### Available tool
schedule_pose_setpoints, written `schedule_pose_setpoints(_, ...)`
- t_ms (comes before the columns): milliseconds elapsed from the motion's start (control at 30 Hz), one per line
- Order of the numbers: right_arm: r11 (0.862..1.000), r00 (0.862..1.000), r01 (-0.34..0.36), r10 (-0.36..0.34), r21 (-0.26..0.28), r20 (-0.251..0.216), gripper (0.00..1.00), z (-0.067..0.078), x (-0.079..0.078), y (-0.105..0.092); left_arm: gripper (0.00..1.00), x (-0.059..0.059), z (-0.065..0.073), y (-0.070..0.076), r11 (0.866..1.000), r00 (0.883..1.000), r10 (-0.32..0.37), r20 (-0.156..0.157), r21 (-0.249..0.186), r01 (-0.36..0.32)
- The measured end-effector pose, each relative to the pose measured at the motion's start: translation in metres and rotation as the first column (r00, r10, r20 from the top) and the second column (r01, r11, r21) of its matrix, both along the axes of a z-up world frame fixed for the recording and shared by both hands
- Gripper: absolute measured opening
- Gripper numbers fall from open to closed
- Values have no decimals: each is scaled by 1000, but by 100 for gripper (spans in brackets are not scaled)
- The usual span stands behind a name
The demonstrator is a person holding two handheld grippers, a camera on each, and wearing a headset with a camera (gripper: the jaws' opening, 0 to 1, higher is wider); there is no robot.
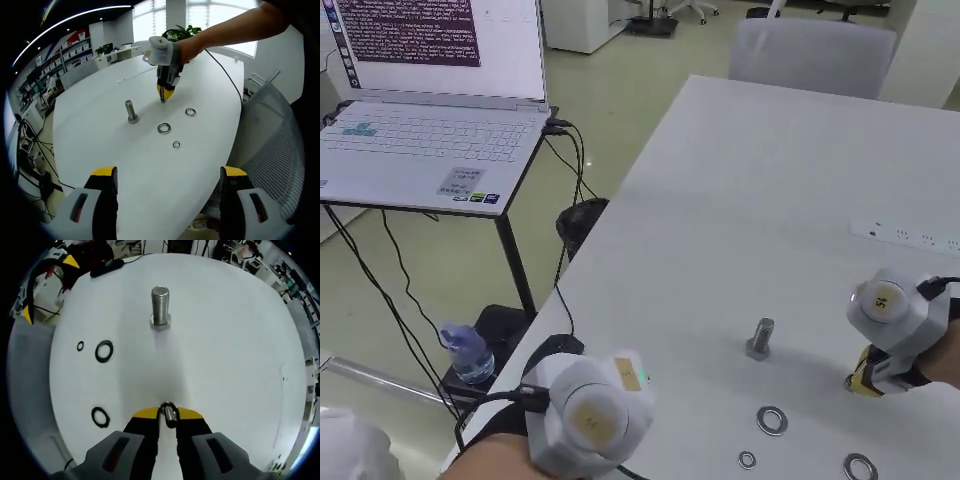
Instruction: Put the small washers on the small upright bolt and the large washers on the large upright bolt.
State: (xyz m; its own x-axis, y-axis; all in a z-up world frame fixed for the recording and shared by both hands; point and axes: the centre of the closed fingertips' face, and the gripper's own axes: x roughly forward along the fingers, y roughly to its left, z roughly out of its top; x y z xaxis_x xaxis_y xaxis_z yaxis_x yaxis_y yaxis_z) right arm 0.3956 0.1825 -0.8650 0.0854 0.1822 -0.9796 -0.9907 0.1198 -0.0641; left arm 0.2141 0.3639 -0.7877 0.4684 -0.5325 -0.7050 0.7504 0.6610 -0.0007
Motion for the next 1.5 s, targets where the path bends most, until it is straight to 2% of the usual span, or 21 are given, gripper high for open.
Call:
schedule_pose_setpoints(367,1000,1000,17,-17,7,-9,13,2,-1,1,82,3,3,0,1000,1000,6,7,-3,-6)
schedule_pose_setpoints(900,1000,1000,14,-14,5,-6,14,5,-6,1,79,-1,2,-1,1000,1000,3,2,-1,-3)
schedule_pose_setpoints(1300,1000,1000,15,-15,21,-7,22,9,-5,0,79,-4,3,0,1000,1000,5,5,2,-5)
schedule_pose_setpoints(1500,999,1000,9,-9,35,-4,23,18,-6,4,79,-4,5,-1,1000,1000,6,9,-1,-6)
